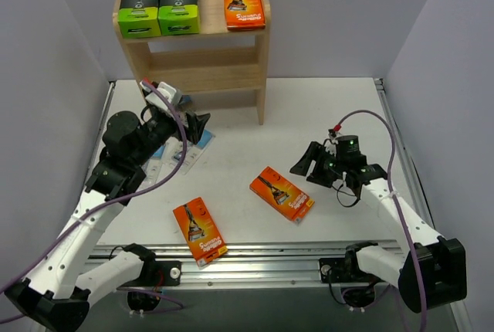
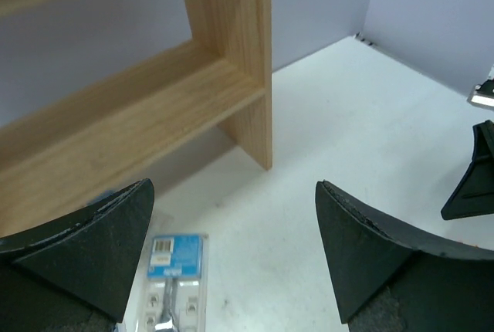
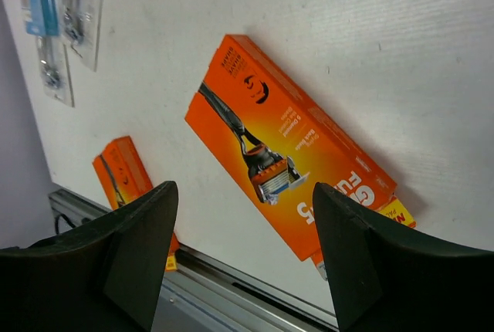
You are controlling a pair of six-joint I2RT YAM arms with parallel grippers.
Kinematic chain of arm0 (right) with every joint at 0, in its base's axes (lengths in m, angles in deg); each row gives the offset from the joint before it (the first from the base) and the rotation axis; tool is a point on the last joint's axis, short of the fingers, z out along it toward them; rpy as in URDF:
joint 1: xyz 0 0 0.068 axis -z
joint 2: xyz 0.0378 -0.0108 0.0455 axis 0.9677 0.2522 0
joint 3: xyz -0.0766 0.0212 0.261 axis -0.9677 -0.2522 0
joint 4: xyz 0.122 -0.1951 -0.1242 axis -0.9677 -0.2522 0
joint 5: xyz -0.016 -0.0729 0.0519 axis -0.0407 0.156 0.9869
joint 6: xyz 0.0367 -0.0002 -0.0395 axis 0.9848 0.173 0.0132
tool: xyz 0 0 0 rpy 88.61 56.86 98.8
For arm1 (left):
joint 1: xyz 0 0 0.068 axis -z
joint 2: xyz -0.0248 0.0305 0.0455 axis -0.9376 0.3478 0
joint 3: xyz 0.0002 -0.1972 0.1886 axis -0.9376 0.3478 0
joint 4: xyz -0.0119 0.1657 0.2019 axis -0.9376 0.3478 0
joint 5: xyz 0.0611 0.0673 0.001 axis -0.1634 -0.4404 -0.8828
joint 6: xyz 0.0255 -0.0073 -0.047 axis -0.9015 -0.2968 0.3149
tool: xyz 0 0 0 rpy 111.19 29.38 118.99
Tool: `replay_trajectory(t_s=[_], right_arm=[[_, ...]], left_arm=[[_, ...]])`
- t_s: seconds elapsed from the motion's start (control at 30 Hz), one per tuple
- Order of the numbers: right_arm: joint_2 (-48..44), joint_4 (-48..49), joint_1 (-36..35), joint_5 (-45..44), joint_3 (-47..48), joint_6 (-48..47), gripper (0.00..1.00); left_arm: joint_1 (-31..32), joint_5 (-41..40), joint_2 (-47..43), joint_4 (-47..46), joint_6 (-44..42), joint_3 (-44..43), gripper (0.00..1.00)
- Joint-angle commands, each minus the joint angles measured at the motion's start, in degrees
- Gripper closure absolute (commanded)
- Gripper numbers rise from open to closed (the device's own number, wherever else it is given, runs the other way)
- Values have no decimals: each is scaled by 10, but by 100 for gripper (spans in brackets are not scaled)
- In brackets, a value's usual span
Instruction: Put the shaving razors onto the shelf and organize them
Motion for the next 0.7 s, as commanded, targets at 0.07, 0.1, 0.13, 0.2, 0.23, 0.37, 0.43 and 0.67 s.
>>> replay_trajectory(t_s=[0.07, 0.1, 0.13, 0.2, 0.23, 0.37, 0.43, 0.67], right_arm=[[-27, -62, -71, -142, -16, 34, 35], [-34, -66, -86, -152, -18, 42, 36], [-38, -76, -94, -174, -22, 50, 37], [-53, -89, -120, -192, -26, 75, 38], [-56, -95, -131, -213, -29, 85, 39], [-57, -119, -197, -276, -27, 131, 42], [-53, -125, -235, -289, -29, 163, 44], [-78, -139, -317, -377, -56, 273, 57]], left_arm=[[-3, -64, -83, 7, 54, 93, 6], [-3, -85, -96, -5, 57, 110, 6], [-3, -96, -109, -12, 61, 125, 6], [-2, -135, -147, -27, 73, 175, 6], [-2, -143, -157, -30, 79, 191, 6], [9, -186, -189, -18, 84, 223, 6], [40, -226, -191, -6, 60, 220, 6], [79, -318, -214, 2, 42, 228, 6]])
